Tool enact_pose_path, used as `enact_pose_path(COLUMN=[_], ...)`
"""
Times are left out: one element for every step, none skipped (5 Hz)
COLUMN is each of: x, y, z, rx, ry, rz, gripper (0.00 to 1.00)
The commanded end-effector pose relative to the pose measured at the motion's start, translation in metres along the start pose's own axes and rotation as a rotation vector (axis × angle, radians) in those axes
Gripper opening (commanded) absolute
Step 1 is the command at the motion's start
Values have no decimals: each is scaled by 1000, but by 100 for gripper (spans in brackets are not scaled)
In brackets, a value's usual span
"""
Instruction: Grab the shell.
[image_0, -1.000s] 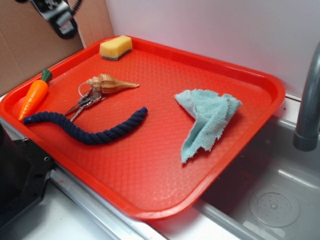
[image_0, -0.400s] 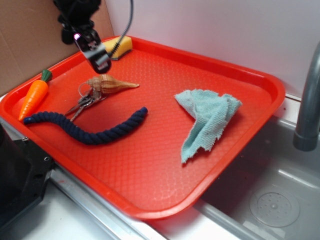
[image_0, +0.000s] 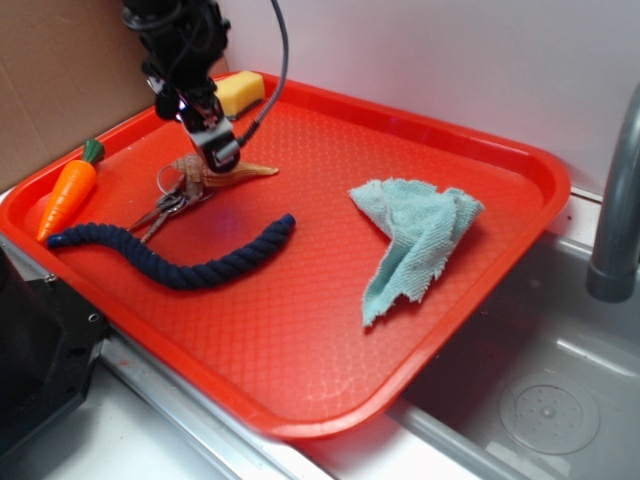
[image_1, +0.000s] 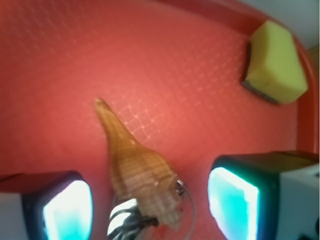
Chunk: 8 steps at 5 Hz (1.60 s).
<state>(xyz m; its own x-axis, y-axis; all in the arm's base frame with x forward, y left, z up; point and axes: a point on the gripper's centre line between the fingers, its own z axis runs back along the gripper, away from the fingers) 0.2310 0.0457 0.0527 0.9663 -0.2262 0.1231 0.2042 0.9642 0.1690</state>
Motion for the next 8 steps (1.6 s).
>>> enact_pose_path(x=[4, 3, 3, 4, 8, 7, 6, 6], y=[3, 1, 1, 2, 6, 6, 0, -13], z=[-20, -26, -27, -25, -4, 33, 68, 95], rx=[50, 49, 35, 32, 60, 3, -46, -86], ry=[26, 44, 38, 40, 77, 73, 64, 95], rz=[-18, -25, -34, -30, 71, 170, 257, 319], gripper=[100, 75, 0, 0, 0, 0, 0, 0])
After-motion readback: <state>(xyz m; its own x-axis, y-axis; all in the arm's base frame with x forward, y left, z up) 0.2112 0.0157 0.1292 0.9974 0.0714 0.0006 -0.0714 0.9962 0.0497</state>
